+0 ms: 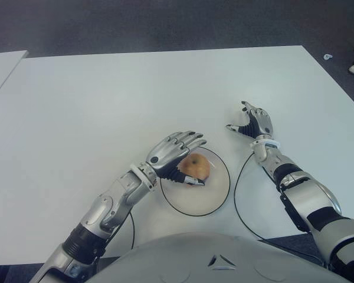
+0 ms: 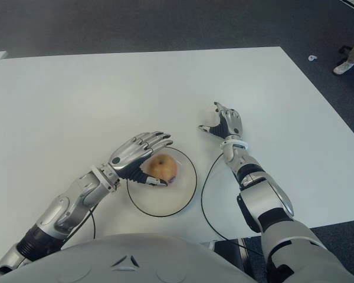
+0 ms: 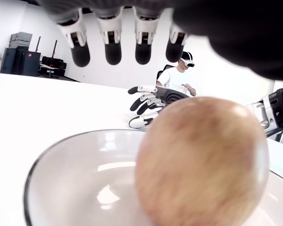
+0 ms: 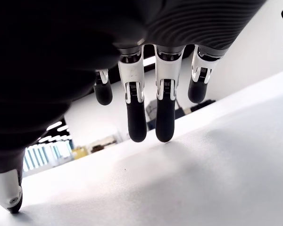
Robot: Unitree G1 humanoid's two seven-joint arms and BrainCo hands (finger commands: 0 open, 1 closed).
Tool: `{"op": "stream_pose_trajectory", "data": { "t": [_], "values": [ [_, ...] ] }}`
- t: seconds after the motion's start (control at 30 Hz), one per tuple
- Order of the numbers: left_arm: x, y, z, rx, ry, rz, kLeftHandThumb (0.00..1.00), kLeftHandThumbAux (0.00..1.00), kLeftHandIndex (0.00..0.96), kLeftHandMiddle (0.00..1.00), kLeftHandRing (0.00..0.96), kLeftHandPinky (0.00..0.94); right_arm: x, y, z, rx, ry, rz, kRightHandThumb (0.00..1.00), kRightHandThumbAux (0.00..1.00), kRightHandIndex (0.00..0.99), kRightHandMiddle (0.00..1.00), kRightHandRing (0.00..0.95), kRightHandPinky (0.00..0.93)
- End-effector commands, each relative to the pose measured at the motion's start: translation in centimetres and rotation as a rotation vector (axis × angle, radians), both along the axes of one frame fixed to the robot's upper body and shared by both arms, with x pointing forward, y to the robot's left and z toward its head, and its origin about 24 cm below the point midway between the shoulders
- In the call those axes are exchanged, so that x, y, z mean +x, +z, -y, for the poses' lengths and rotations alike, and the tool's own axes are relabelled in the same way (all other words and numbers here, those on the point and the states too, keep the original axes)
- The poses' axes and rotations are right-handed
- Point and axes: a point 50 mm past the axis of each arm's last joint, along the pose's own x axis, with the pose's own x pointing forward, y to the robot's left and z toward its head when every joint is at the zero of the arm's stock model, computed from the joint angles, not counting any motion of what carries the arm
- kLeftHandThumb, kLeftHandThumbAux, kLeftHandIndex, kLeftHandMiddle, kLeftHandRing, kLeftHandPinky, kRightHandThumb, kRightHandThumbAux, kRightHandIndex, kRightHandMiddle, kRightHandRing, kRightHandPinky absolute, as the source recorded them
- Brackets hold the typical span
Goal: Put the apples into the plate.
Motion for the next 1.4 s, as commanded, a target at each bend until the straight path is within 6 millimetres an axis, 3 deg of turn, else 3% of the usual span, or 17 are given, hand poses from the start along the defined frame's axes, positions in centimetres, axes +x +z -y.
{"op": "stream_pose_trajectory", "data": {
  "t": [0.03,0.13,0.23,0.33,0.47,0.67,0.9,1.4],
  "values": [
    [1.5,0.4,-1.2,-0.067,0.131,0.047,0.176,0.286,0.056,0.038,0.038,0.067,-4.7,-5.6,-2.8,0.028,0.049,-0.241,0.324,0.597,0.097,0.304,0.278,0.085],
    [2.5,1.0,-2.3,-0.115,0.198,0.093,0.221,0.331,0.149,0.107,0.103,0.164,-4.7,-5.6,-2.8,0.032,0.048,-0.241,0.330,0.594,0.100,0.307,0.276,0.084],
    [2.9,1.3,-3.0,-0.139,0.233,0.123,0.253,0.358,0.197,0.145,0.136,0.207,-4.7,-5.6,-2.7,0.032,0.047,-0.241,0.330,0.590,0.102,0.307,0.273,0.084],
    [3.6,1.7,-5.0,-0.212,0.325,0.184,0.300,0.392,0.241,0.186,0.169,0.237,-4.7,-5.6,-2.7,0.035,0.045,-0.240,0.335,0.586,0.105,0.308,0.272,0.084],
    [4.7,2.3,-7.7,-0.590,0.473,0.155,0.383,0.472,0.314,0.261,0.235,0.279,-4.8,-5.6,-2.7,0.042,0.041,-0.236,0.352,0.583,0.111,0.310,0.269,0.080],
    [4.6,1.4,-8.6,-0.923,0.549,0.049,0.364,0.543,0.356,0.295,0.265,0.298,-4.8,-5.6,-2.6,0.046,0.039,-0.235,0.353,0.578,0.111,0.311,0.266,0.078],
    [4.3,0.1,-9.0,-1.152,0.604,-0.046,0.325,0.586,0.368,0.306,0.282,0.315,-4.9,-5.6,-2.6,0.048,0.040,-0.232,0.369,0.585,0.114,0.314,0.270,0.093],
    [2.8,-1.1,-10.2,-1.278,0.717,-0.076,0.351,0.619,0.328,0.309,0.309,0.339,-5.0,-5.7,-2.6,0.076,0.029,-0.237,0.342,0.572,0.121,0.312,0.263,0.119]
  ]
}}
